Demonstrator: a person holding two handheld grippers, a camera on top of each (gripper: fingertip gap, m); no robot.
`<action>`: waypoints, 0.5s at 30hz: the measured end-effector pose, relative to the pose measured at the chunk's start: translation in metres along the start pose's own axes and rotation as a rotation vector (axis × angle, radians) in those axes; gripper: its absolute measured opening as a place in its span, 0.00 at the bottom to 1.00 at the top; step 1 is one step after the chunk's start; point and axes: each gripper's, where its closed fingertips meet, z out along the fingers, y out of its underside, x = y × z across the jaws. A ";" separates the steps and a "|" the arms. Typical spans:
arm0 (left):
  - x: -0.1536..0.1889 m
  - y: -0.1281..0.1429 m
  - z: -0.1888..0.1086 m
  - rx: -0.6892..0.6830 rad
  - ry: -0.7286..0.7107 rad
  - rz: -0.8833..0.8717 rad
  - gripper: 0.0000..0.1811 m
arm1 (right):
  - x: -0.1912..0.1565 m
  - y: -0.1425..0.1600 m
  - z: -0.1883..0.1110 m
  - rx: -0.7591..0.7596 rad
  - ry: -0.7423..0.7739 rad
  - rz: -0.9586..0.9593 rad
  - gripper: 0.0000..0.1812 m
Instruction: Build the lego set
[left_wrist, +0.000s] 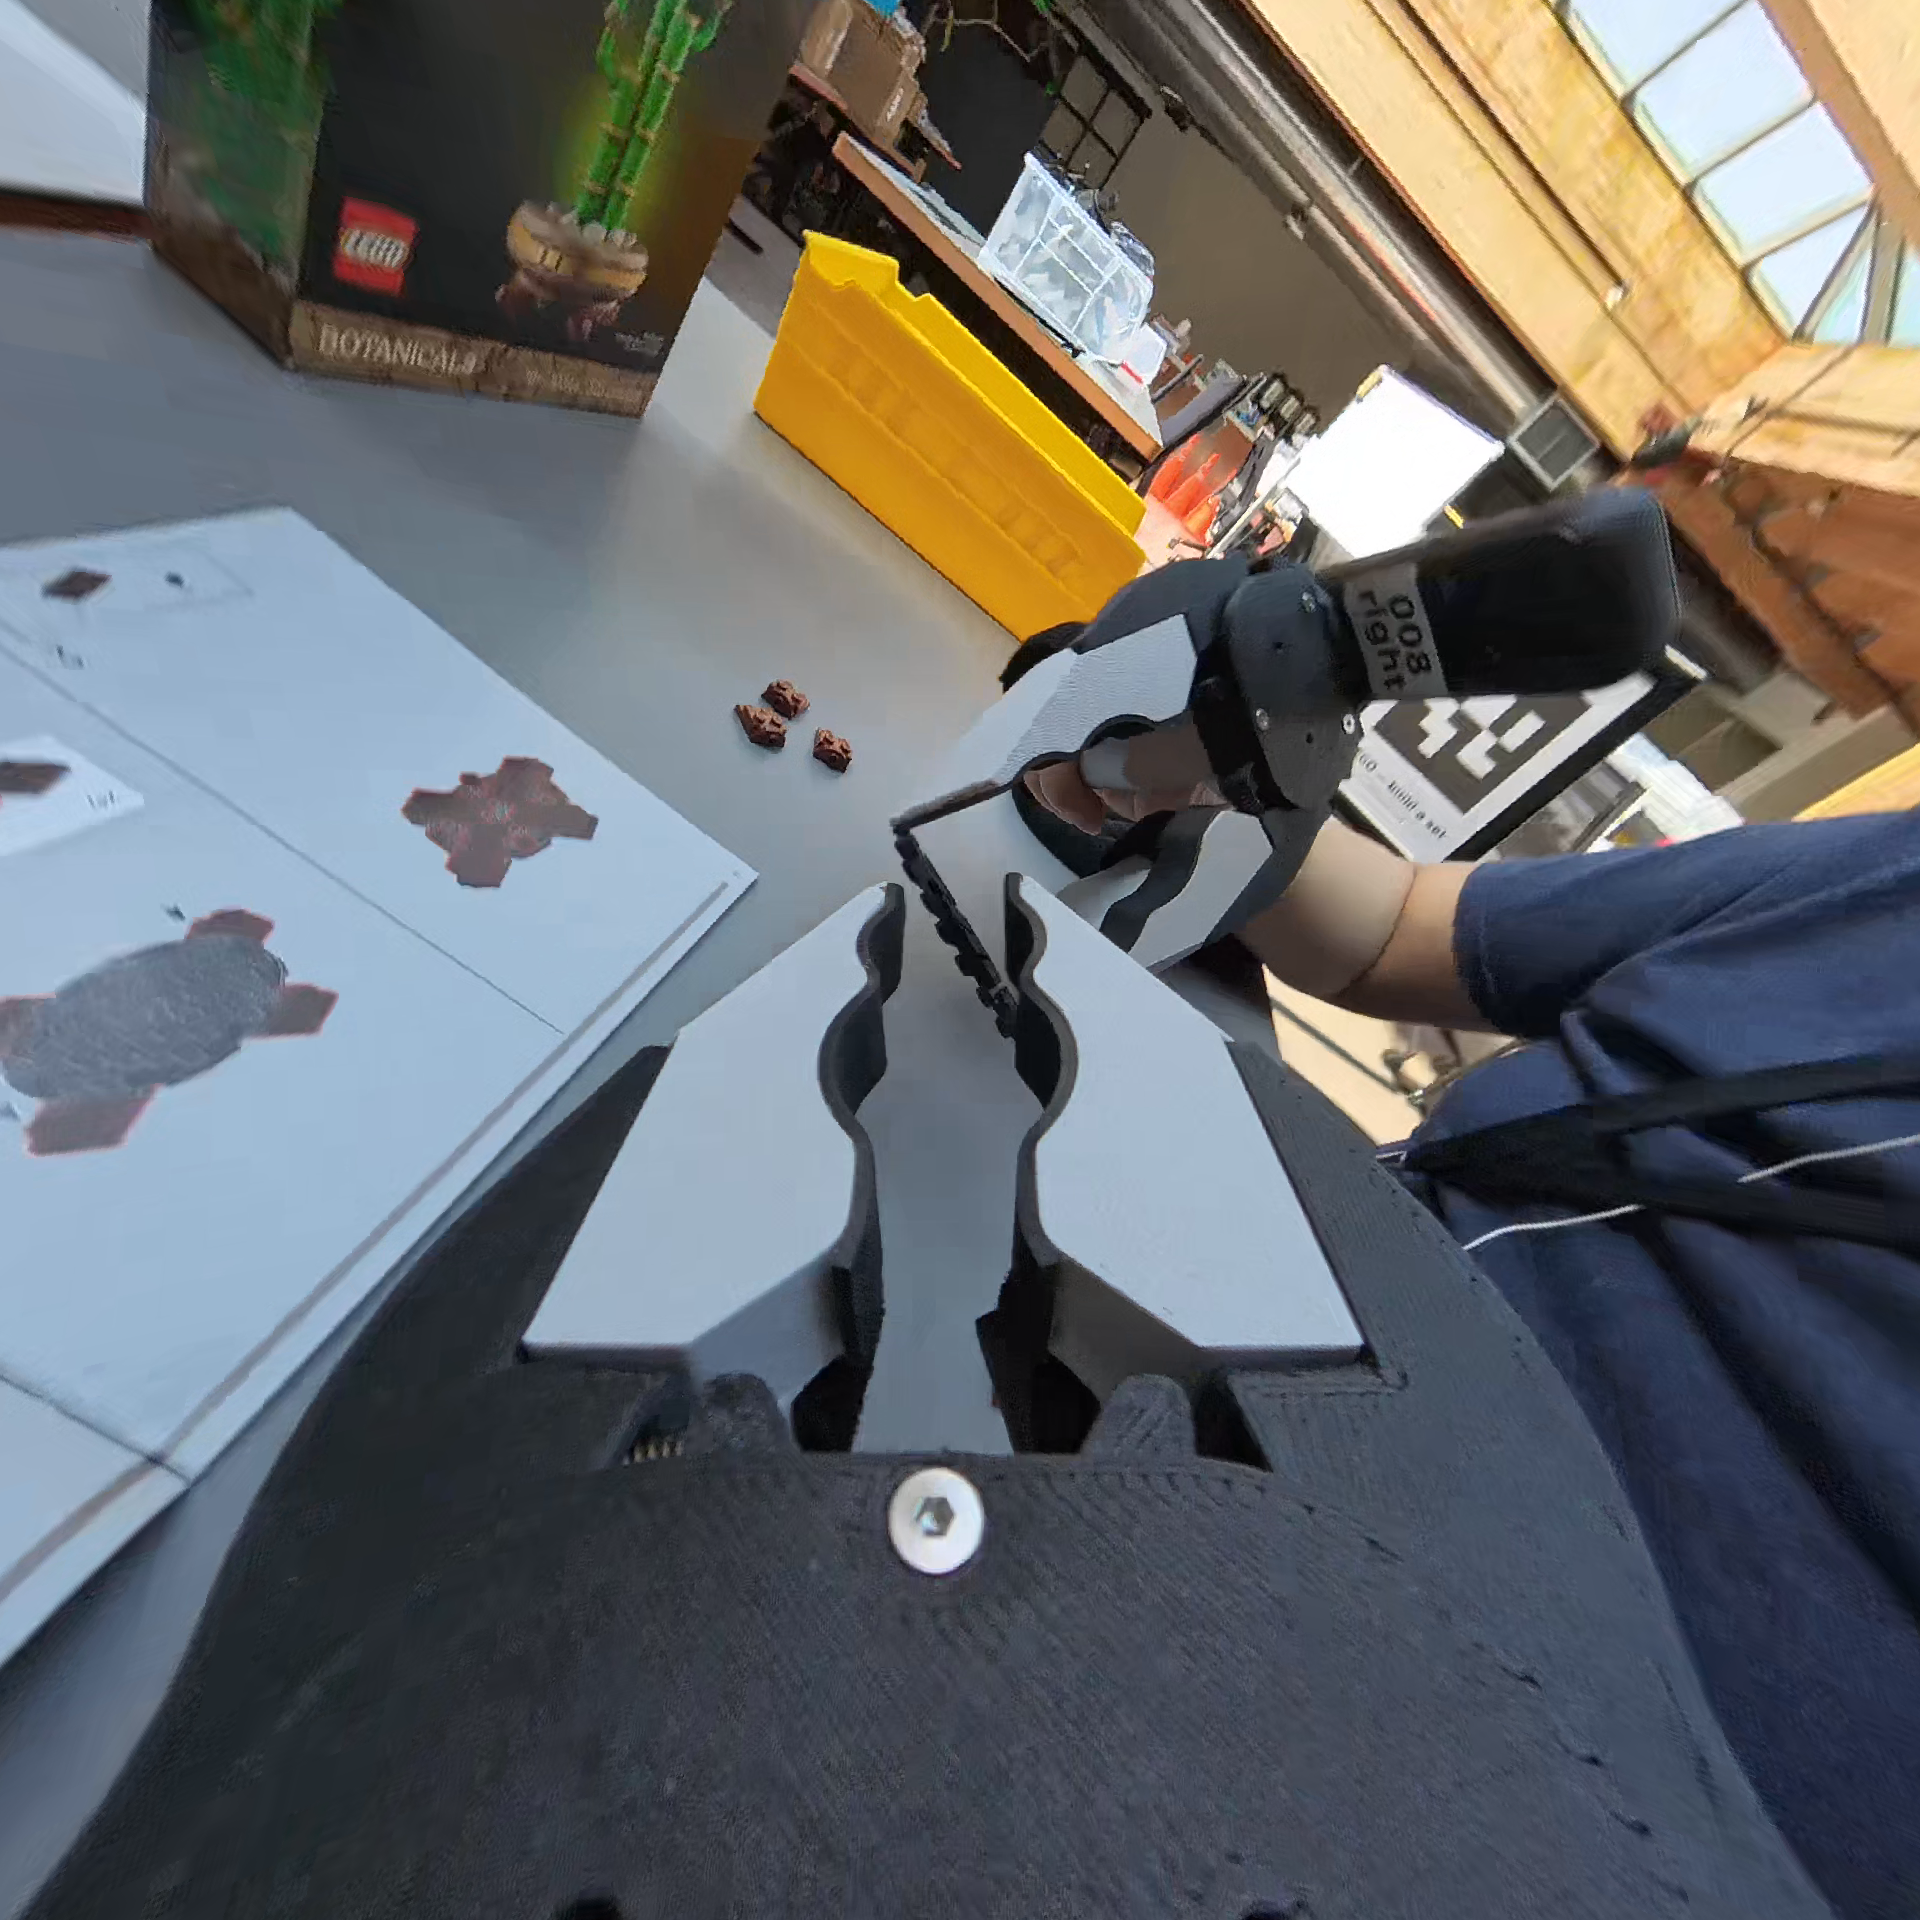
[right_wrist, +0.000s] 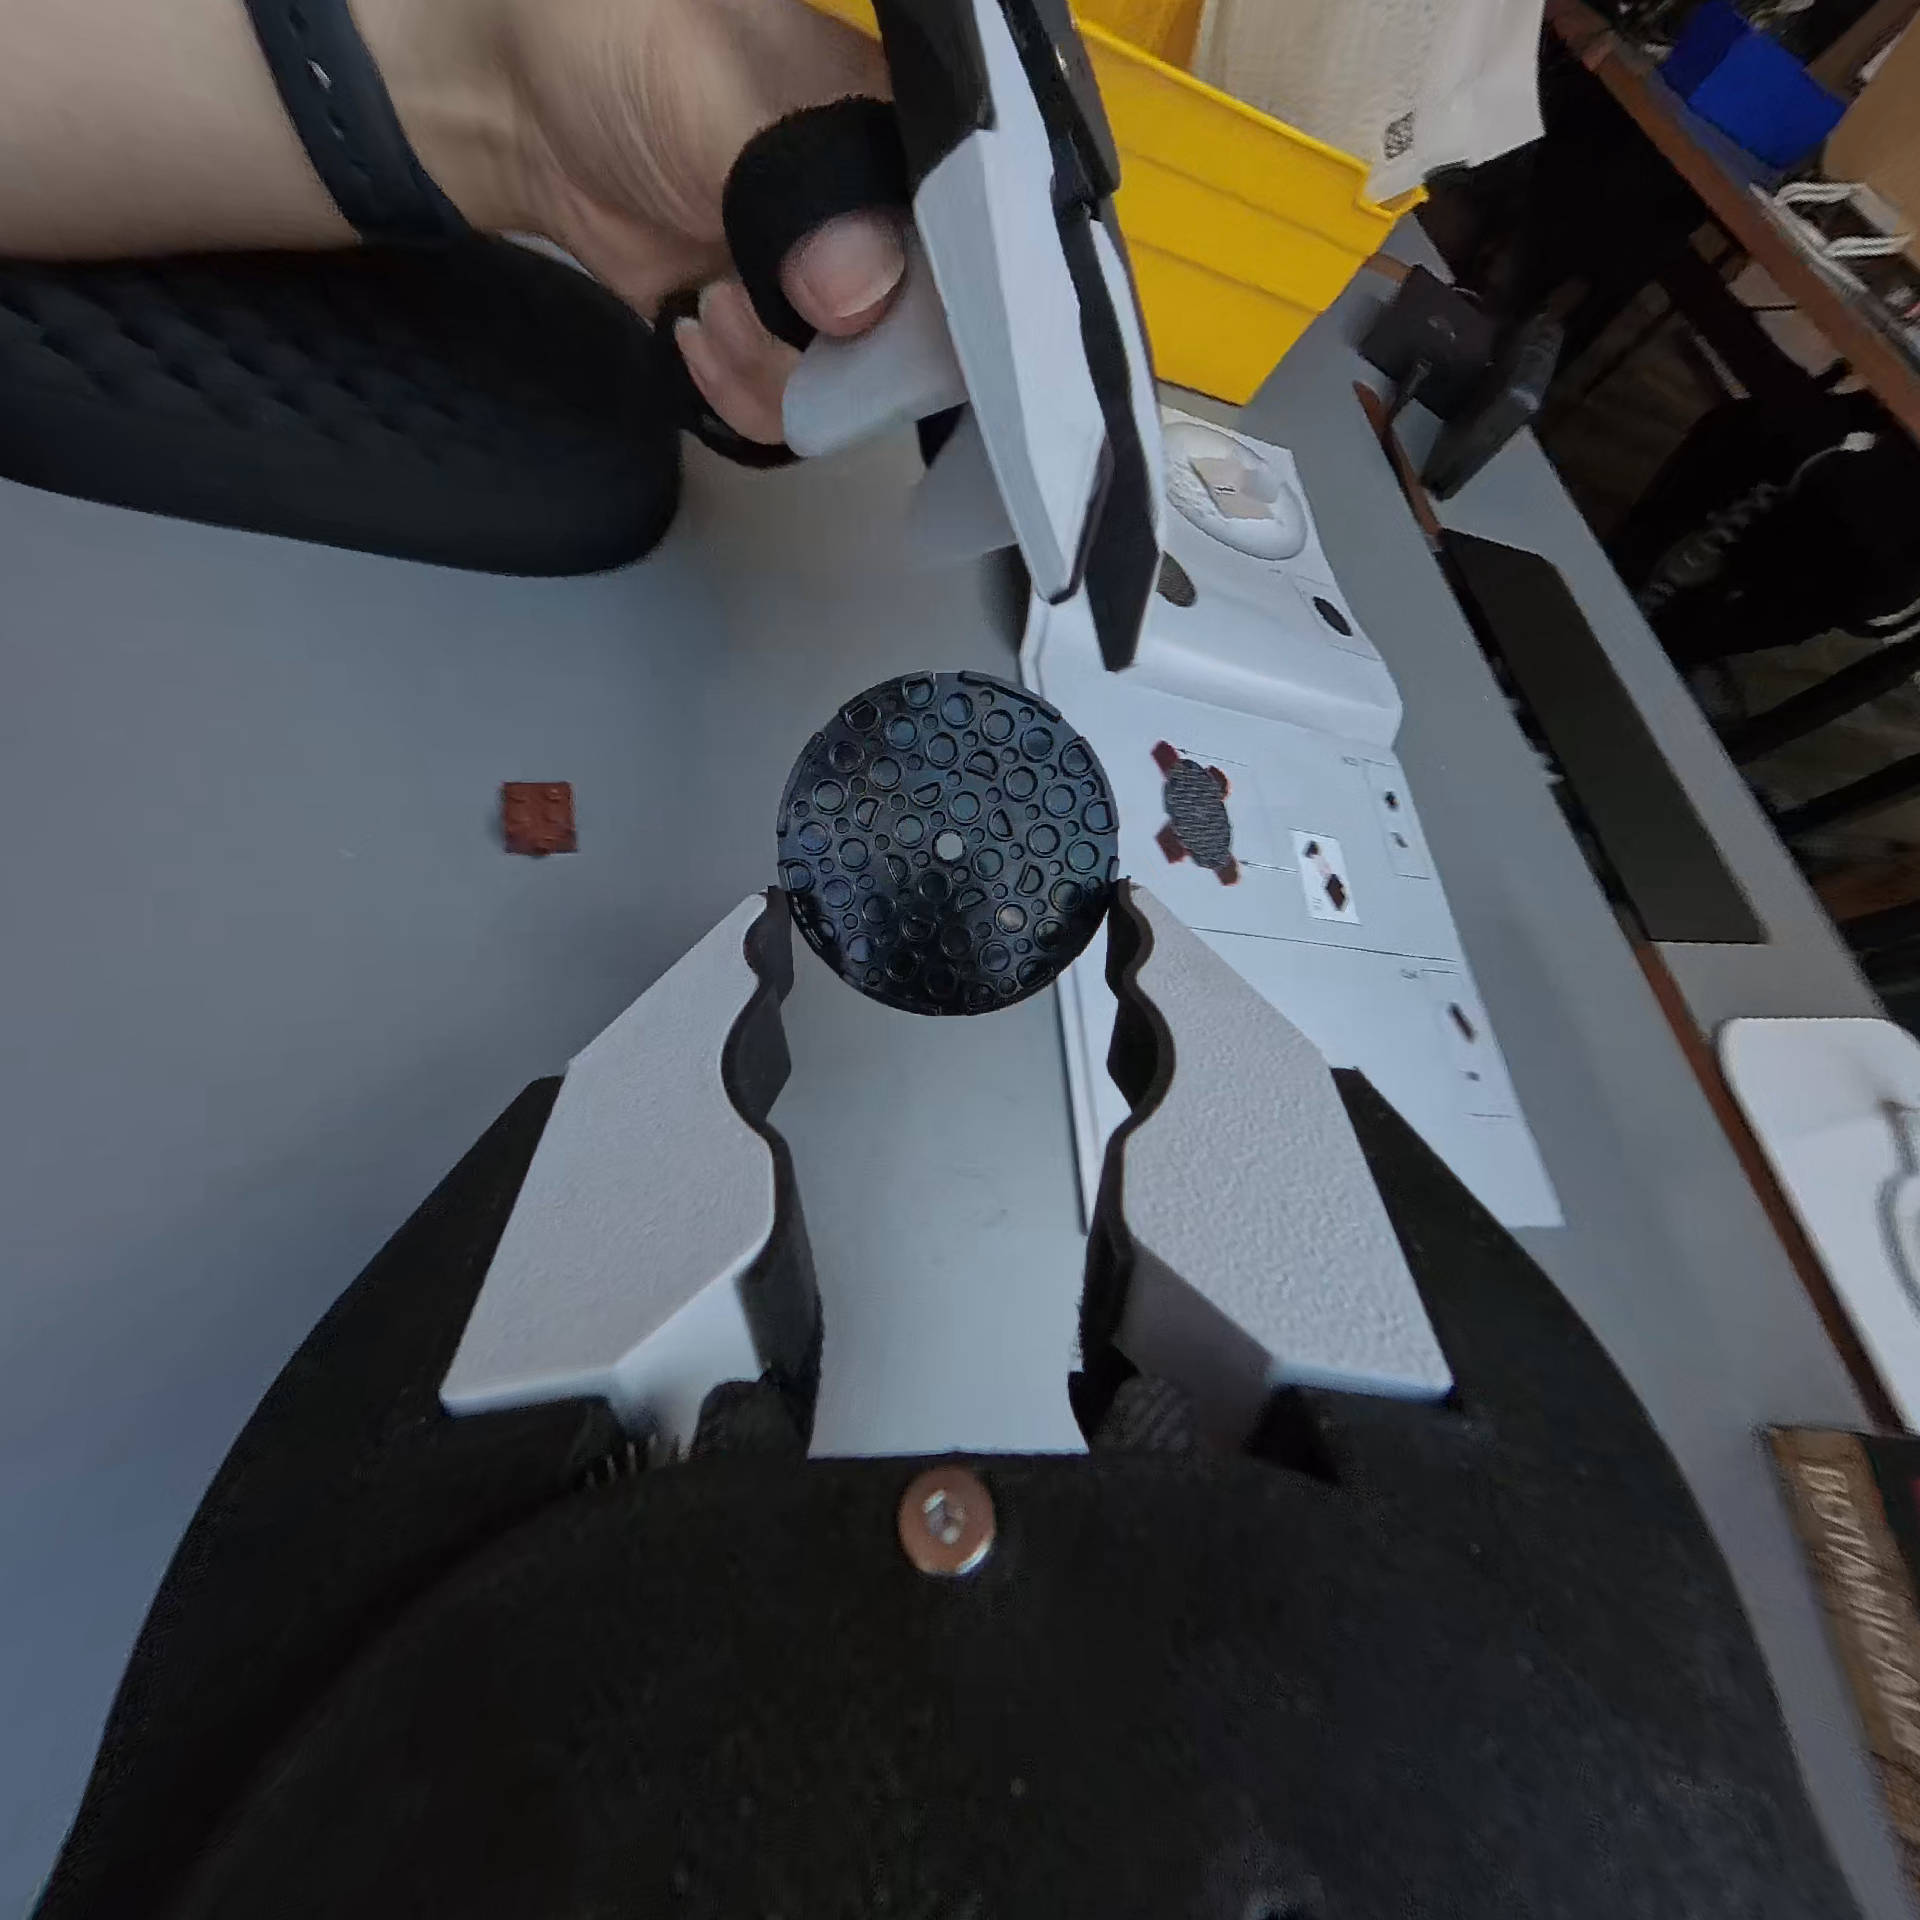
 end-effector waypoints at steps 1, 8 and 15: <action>0.010 -0.004 -0.001 0.011 0.013 0.106 0.17 | -0.010 -0.006 -0.003 0.059 -0.113 0.110 0.33; 0.091 0.005 -0.006 0.041 0.241 0.572 0.26 | -0.037 -0.056 -0.066 0.441 -0.924 0.786 0.33; 0.090 0.042 0.027 -0.140 0.258 0.561 0.05 | -0.055 -0.057 -0.064 0.332 -1.221 1.054 0.34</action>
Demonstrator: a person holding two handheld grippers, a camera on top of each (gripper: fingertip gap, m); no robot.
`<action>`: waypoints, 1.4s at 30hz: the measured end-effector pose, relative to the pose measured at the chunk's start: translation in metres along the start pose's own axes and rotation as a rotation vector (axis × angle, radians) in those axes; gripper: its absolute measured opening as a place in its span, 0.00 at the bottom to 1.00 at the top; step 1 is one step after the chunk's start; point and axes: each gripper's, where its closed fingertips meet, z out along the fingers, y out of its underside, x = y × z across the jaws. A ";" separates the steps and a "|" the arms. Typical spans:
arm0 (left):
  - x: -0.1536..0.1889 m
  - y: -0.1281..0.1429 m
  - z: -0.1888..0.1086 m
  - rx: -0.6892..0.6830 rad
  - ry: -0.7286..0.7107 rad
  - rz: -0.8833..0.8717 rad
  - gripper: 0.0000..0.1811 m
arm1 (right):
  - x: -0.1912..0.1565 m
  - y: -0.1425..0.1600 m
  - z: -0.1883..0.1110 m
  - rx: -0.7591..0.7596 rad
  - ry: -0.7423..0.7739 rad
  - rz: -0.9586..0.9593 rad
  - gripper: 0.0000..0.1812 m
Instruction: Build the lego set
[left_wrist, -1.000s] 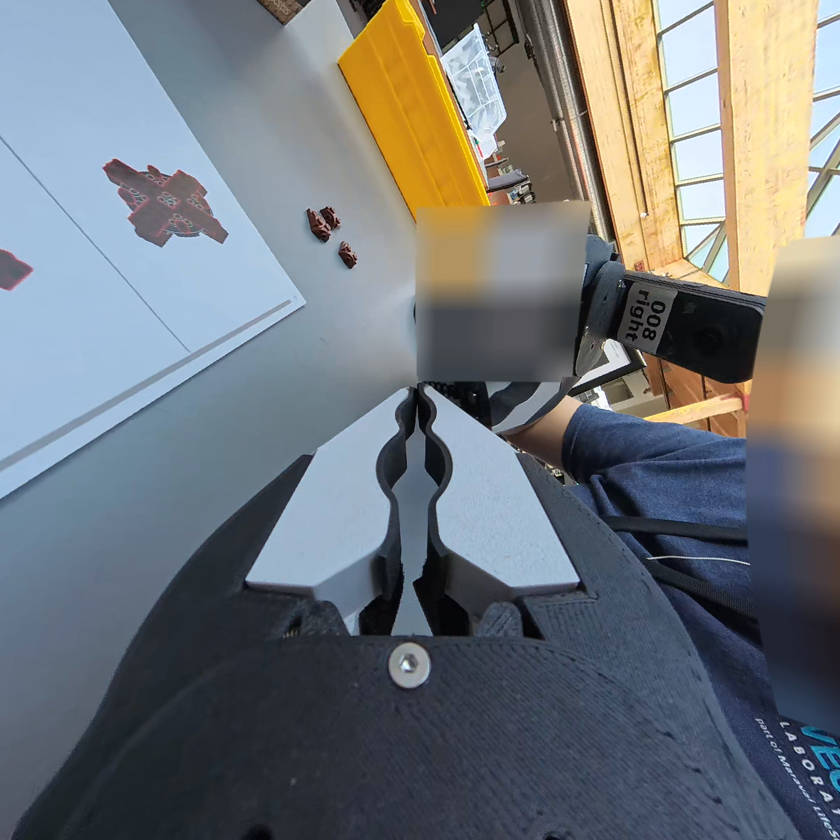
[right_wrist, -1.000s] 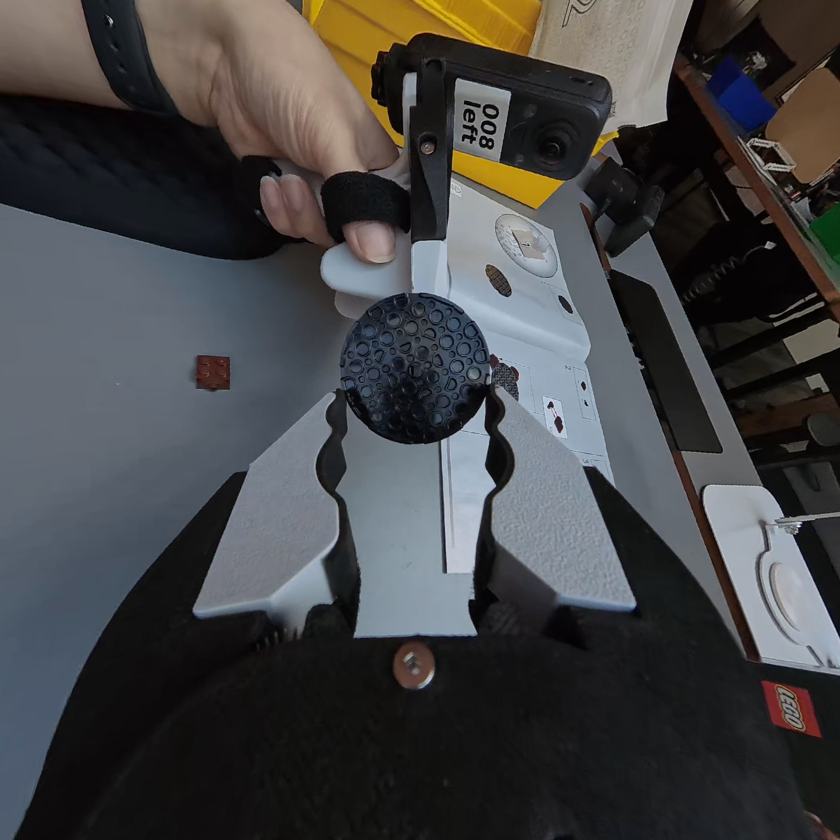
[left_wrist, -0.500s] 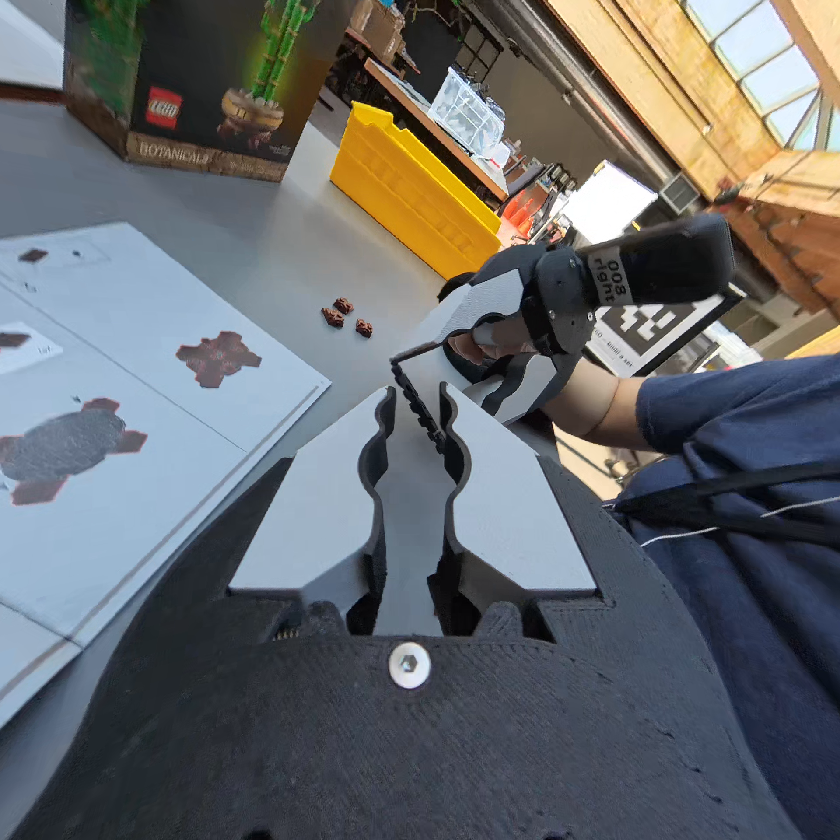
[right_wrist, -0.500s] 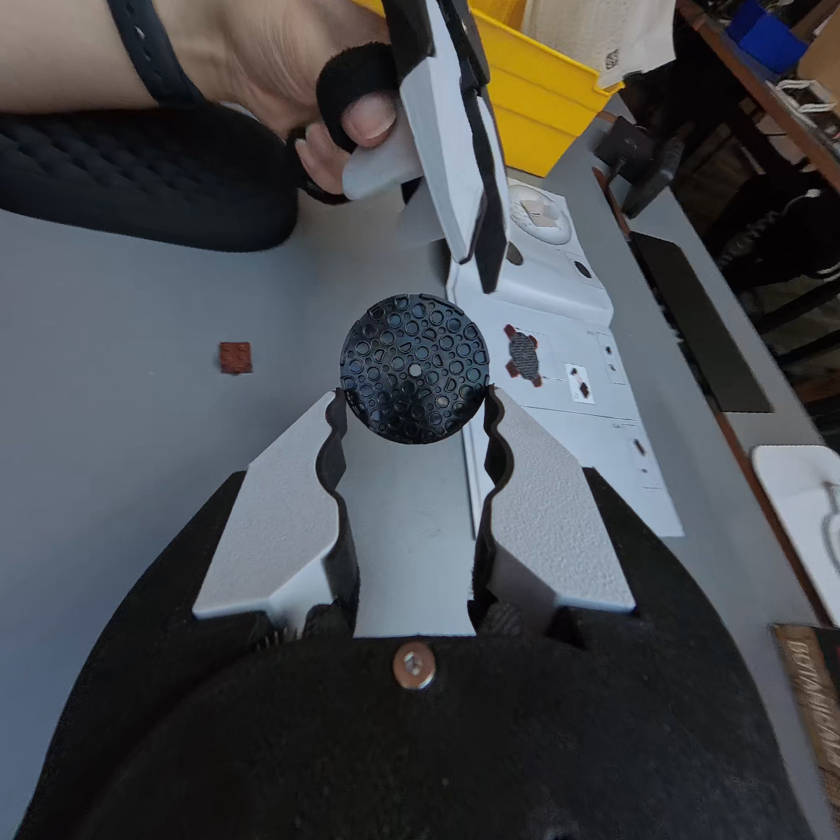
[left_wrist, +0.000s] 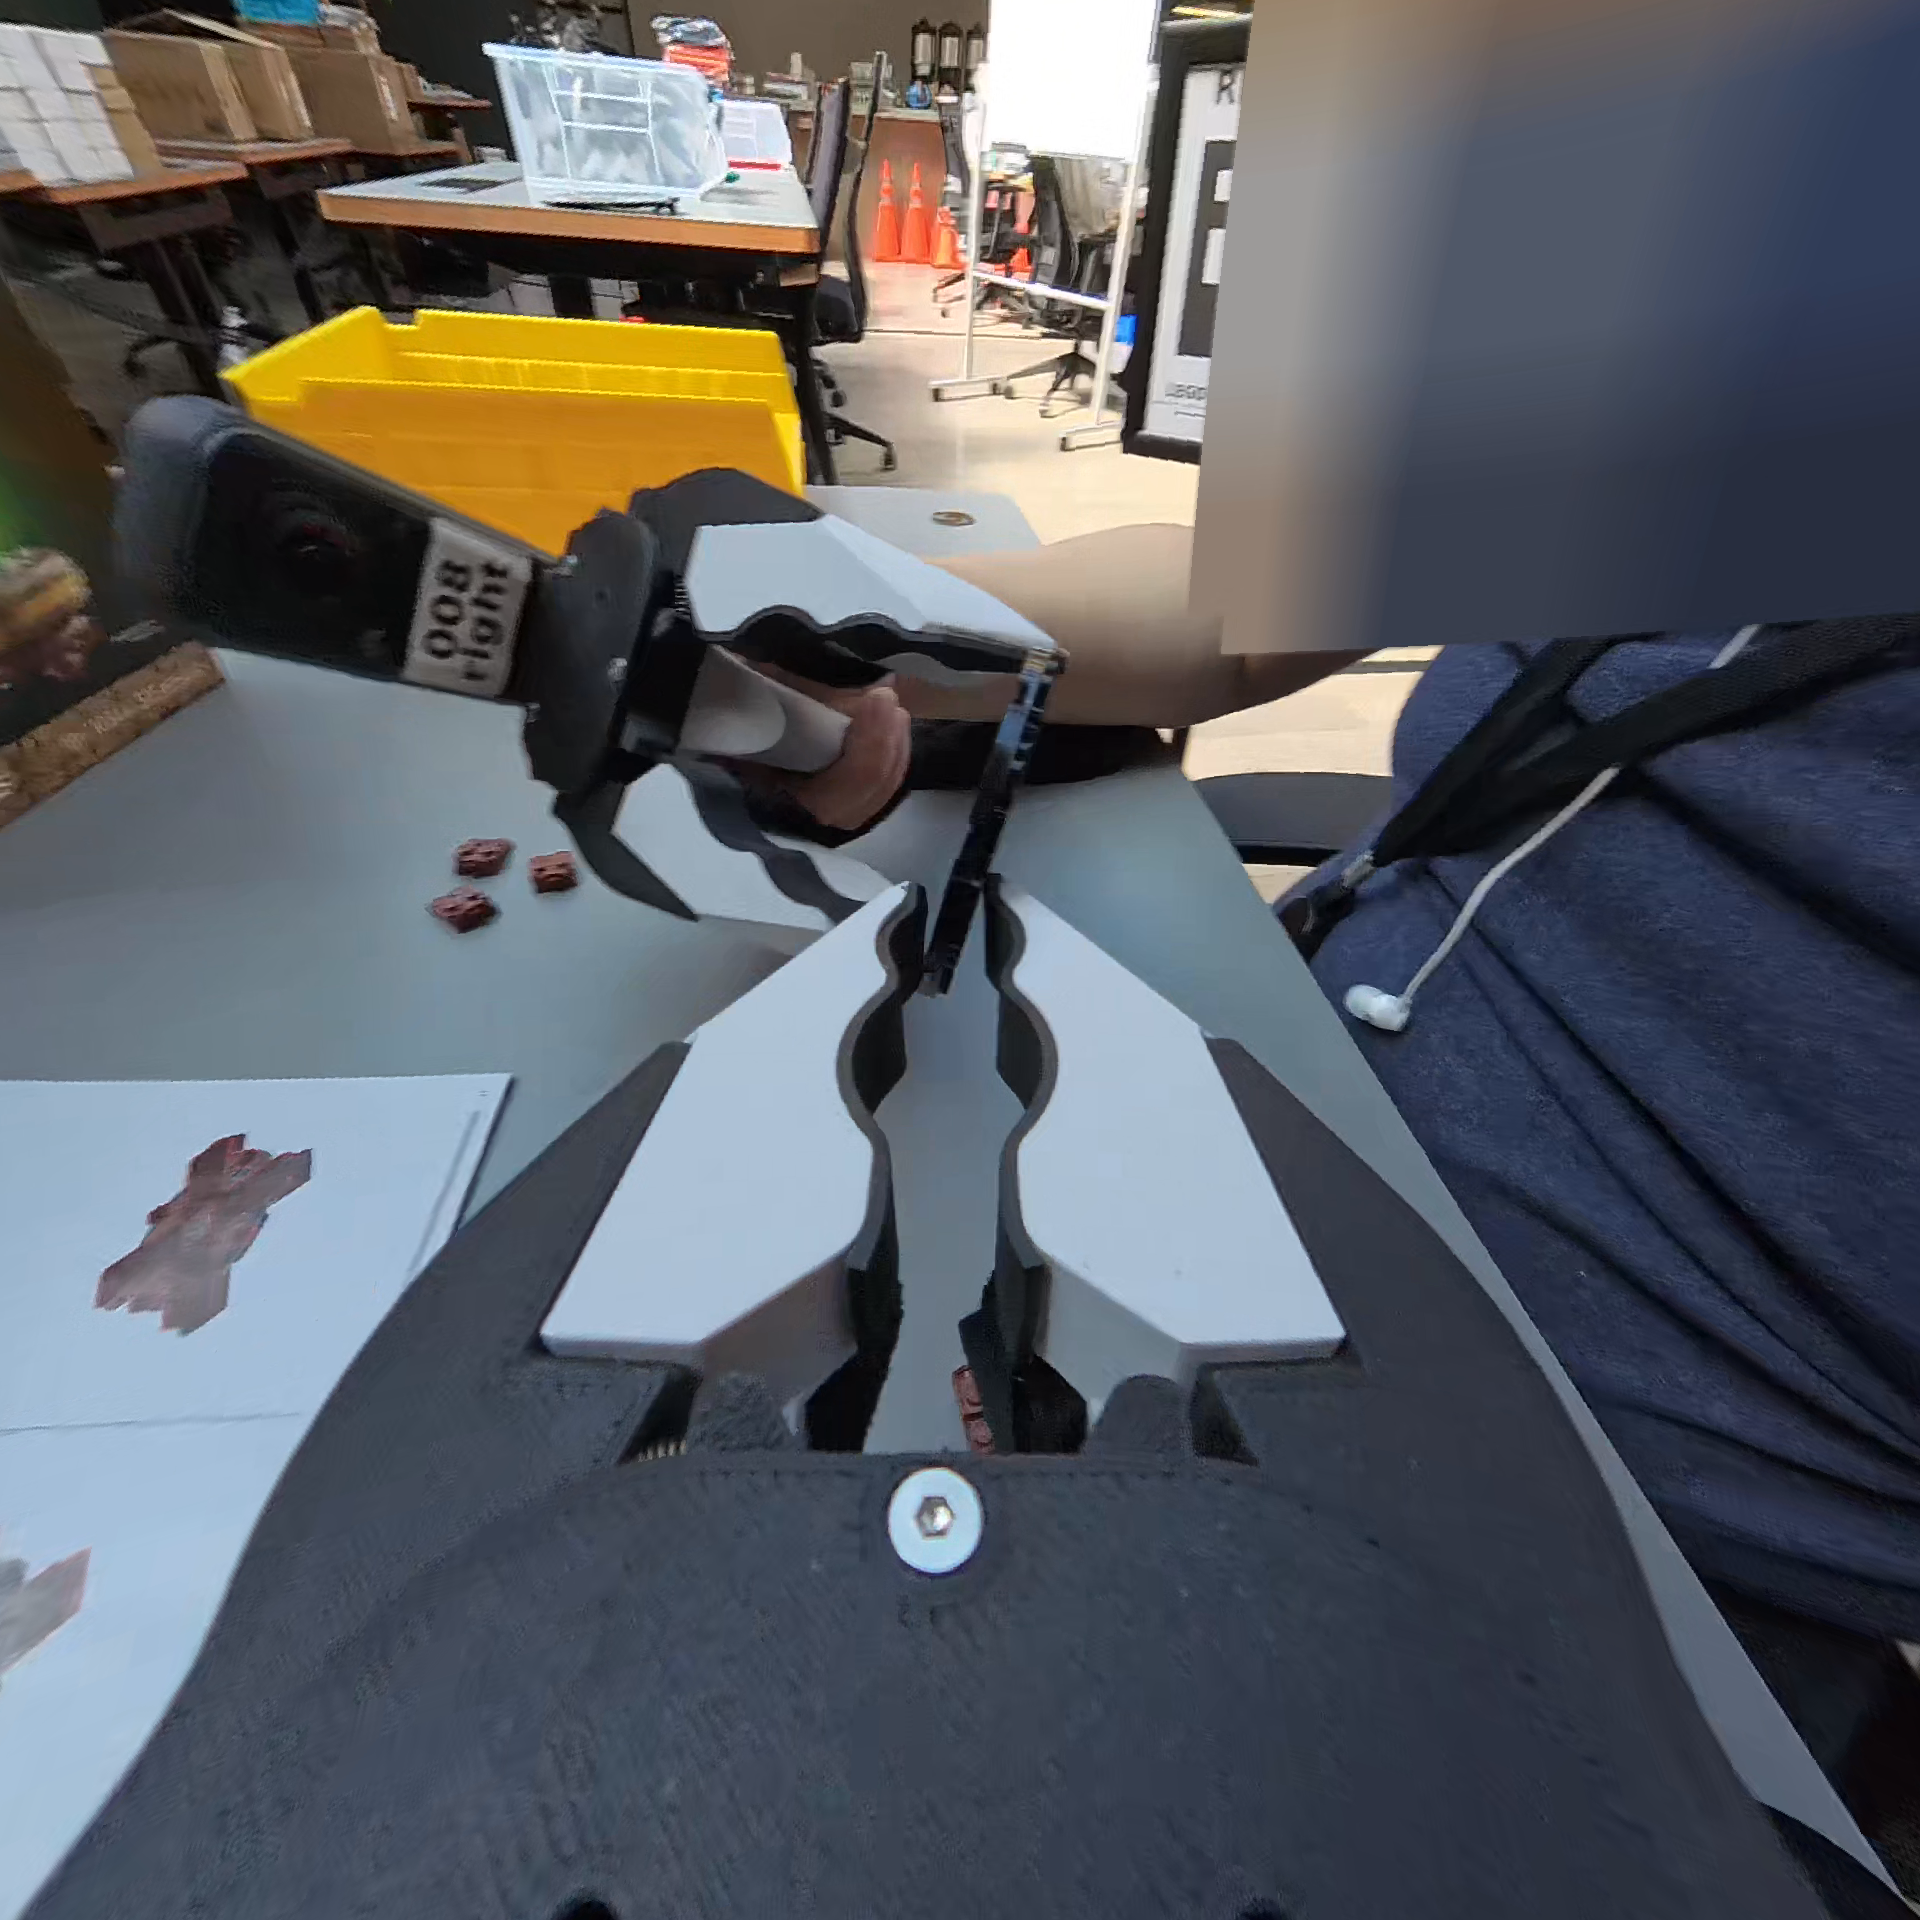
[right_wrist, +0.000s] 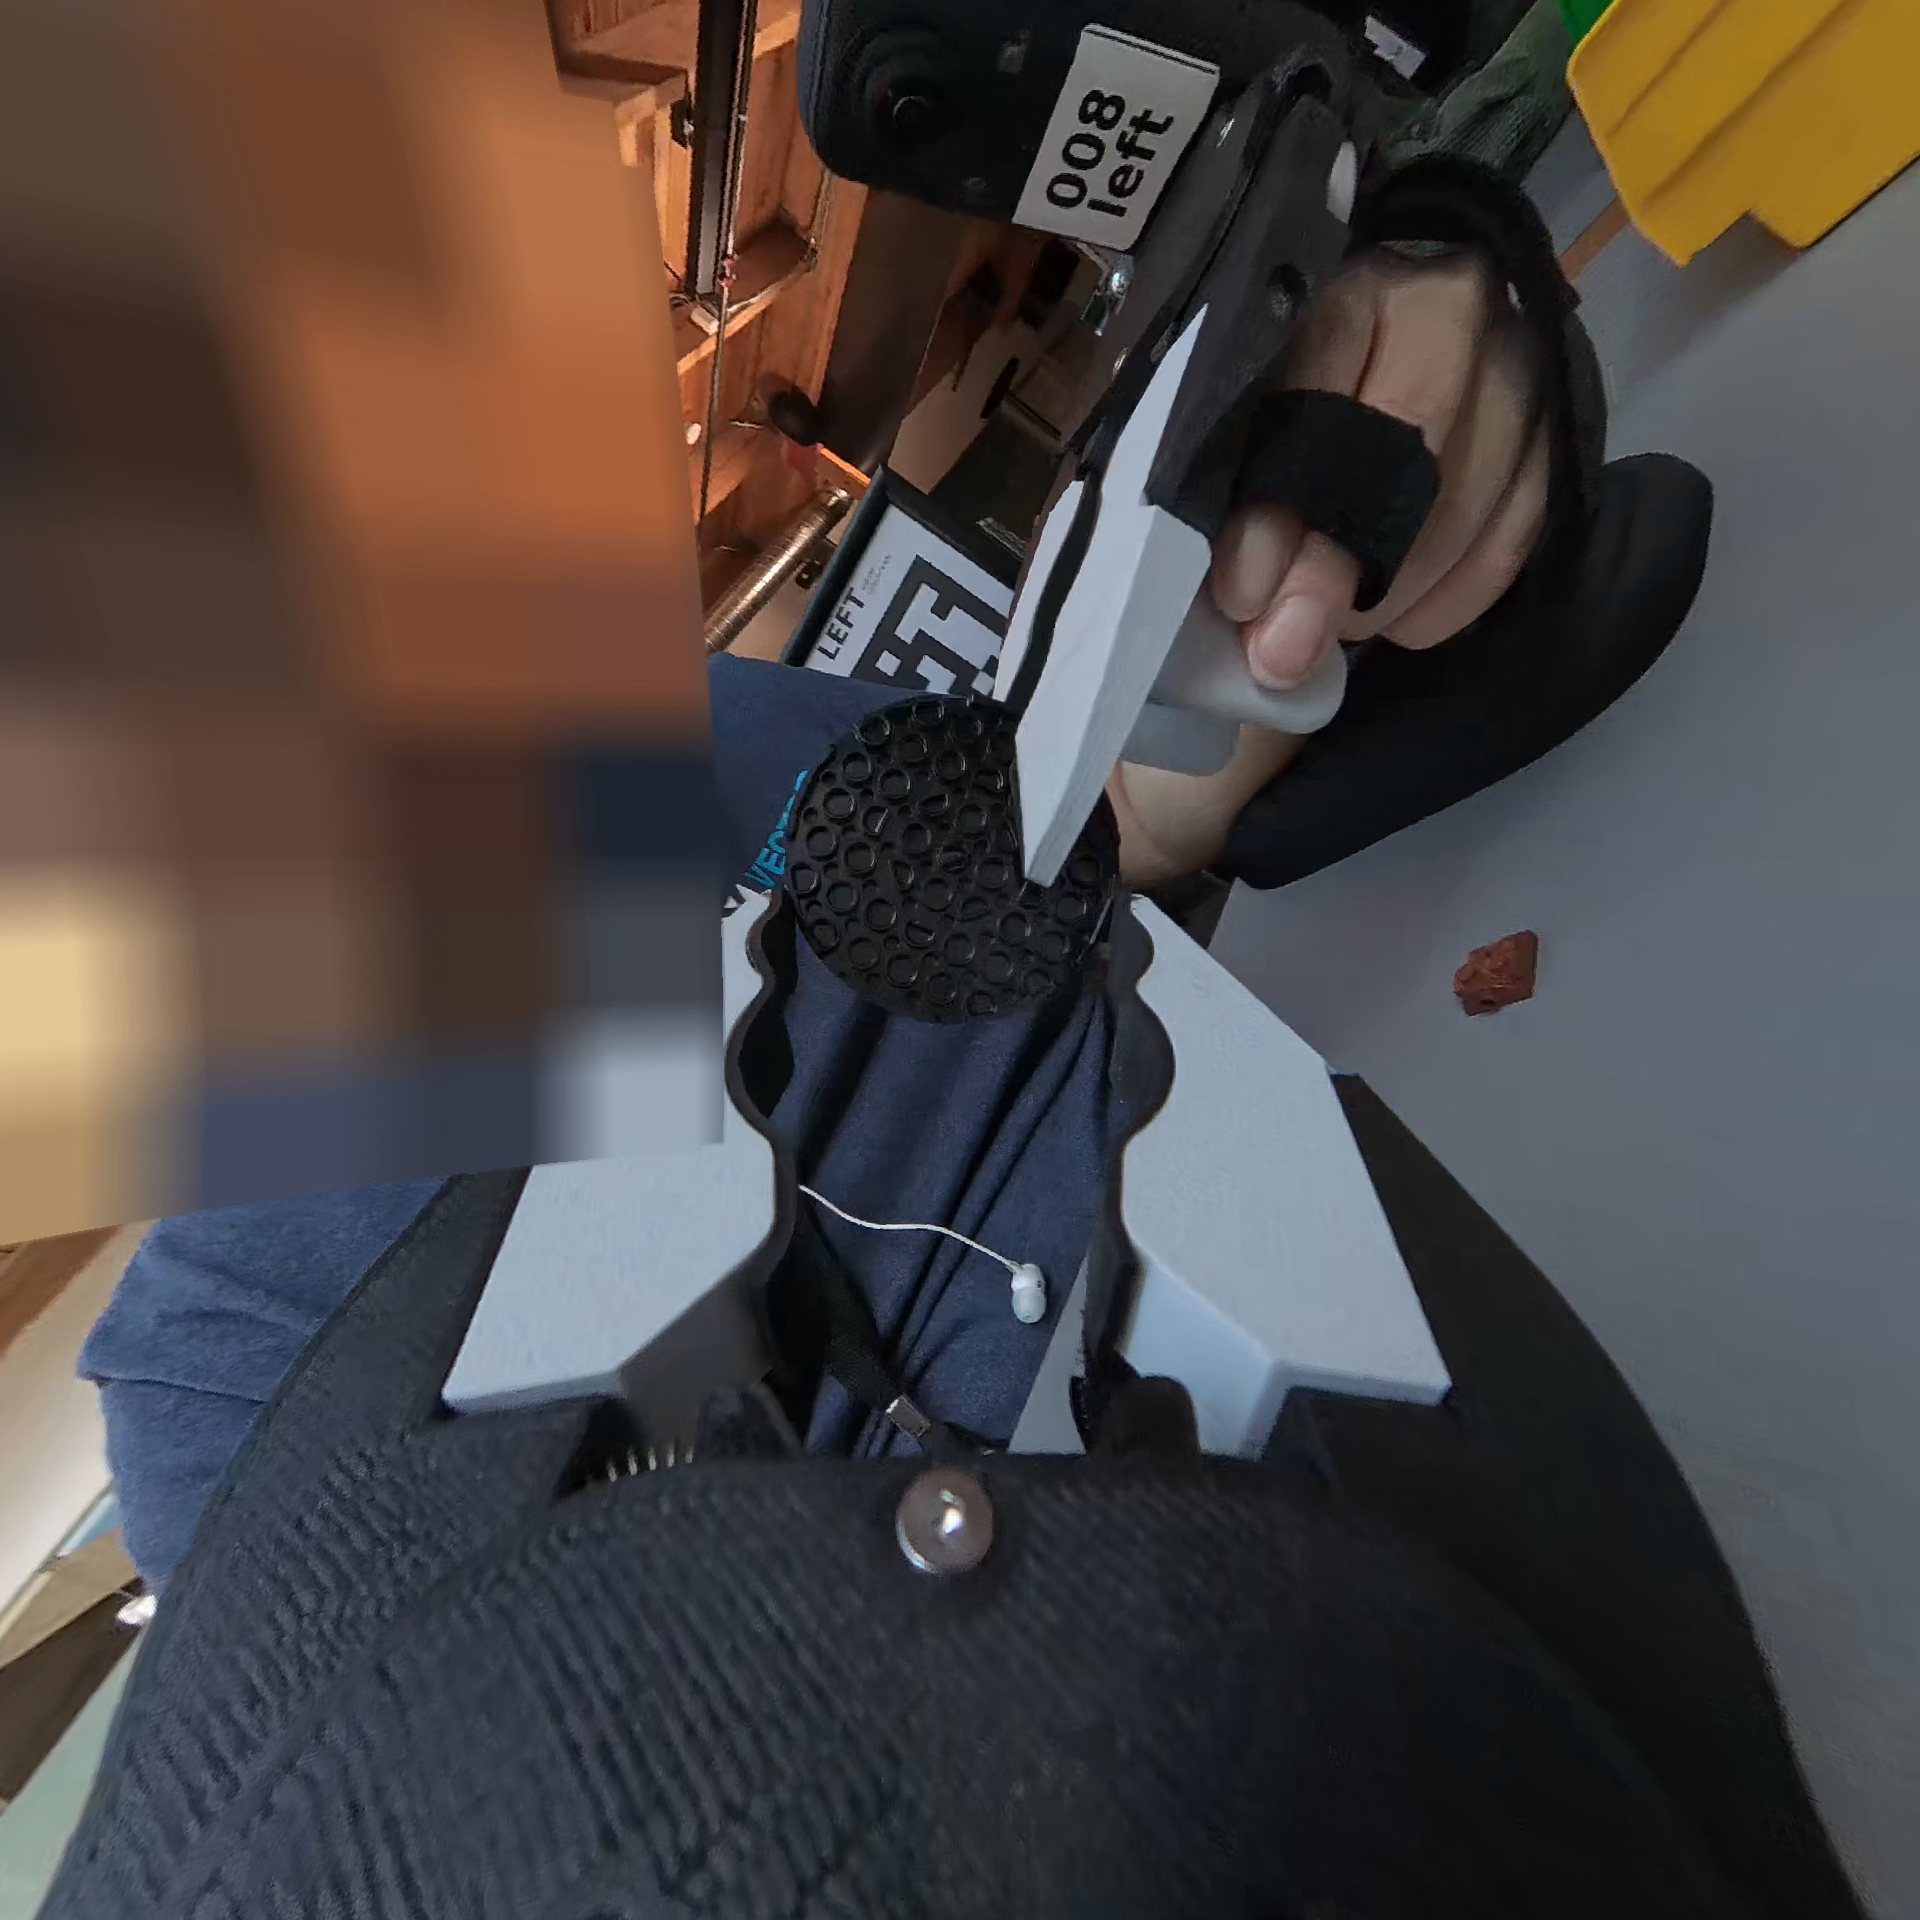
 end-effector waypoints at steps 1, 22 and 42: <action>0.003 -0.001 0.001 0.020 0.037 -0.030 0.03 | -0.002 0.000 -0.001 0.008 -0.035 0.039 0.36; -0.071 0.021 -0.008 0.198 -0.111 -0.843 0.01 | 0.068 -0.054 -0.055 -0.299 1.385 -1.316 0.43; -0.081 0.022 -0.025 0.236 -0.127 -0.907 0.06 | 0.072 -0.047 -0.061 -0.261 1.348 -1.159 0.38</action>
